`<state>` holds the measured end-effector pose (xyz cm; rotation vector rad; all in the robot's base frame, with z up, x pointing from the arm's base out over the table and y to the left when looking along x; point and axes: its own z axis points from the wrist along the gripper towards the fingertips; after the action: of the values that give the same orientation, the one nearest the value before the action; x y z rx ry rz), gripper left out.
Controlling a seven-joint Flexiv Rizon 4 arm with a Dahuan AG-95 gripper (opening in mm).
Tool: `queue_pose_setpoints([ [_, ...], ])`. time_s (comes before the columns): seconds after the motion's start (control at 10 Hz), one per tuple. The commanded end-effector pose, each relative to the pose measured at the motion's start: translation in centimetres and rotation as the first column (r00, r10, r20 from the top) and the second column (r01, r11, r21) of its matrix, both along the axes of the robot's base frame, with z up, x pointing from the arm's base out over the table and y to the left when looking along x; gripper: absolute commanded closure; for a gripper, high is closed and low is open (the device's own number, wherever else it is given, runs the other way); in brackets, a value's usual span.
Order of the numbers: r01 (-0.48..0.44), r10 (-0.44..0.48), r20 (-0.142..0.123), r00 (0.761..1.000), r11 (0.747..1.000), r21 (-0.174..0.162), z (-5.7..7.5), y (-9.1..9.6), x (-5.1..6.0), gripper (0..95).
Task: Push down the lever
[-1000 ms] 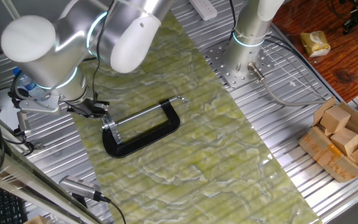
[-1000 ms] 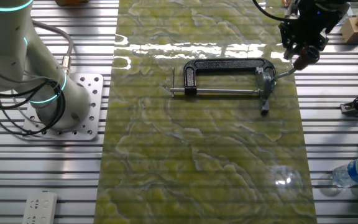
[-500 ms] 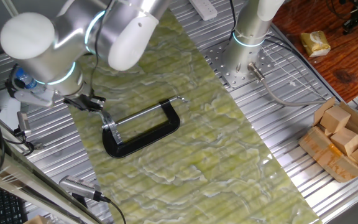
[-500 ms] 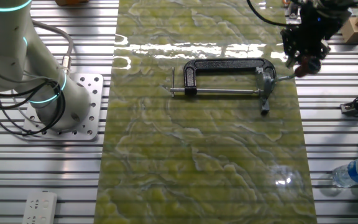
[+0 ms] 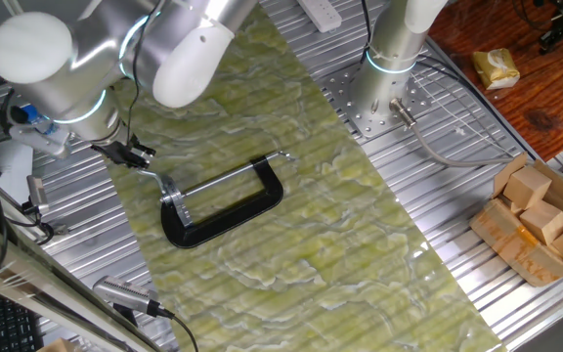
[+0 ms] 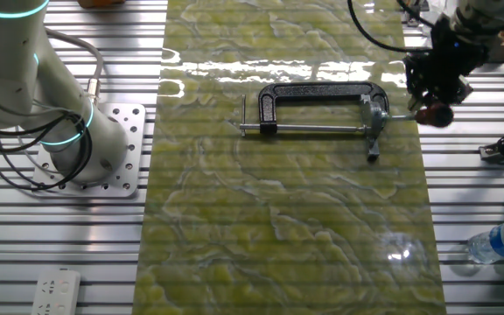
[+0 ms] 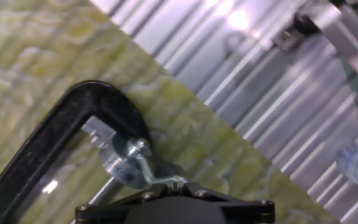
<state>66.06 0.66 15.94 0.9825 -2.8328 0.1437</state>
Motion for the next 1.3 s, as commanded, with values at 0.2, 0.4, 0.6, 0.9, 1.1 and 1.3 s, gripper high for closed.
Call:
queue_pose_setpoints([
  [0.2, 0.130, -0.130, 0.006, 0.992, 0.992, -0.006, -0.7, -1.7, 0.4, 95.0],
  [0.4, 0.161, -0.161, 0.005, 0.987, 0.987, -0.004, -1.0, -2.6, 0.5, 95.0],
  [0.6, 0.190, -0.190, 0.006, 0.982, 0.982, 0.006, -1.5, -3.4, 0.7, 95.0],
  [0.9, 0.237, -0.237, -0.008, 0.972, 0.971, 0.022, -2.4, -3.8, 1.0, 95.0],
  [1.1, 0.258, -0.258, -0.013, 0.966, 0.966, 0.021, -3.2, -4.2, 1.3, 95.0],
  [1.3, 0.270, -0.269, -0.014, 0.963, 0.963, 0.026, -4.0, -4.6, 1.4, 95.0],
])
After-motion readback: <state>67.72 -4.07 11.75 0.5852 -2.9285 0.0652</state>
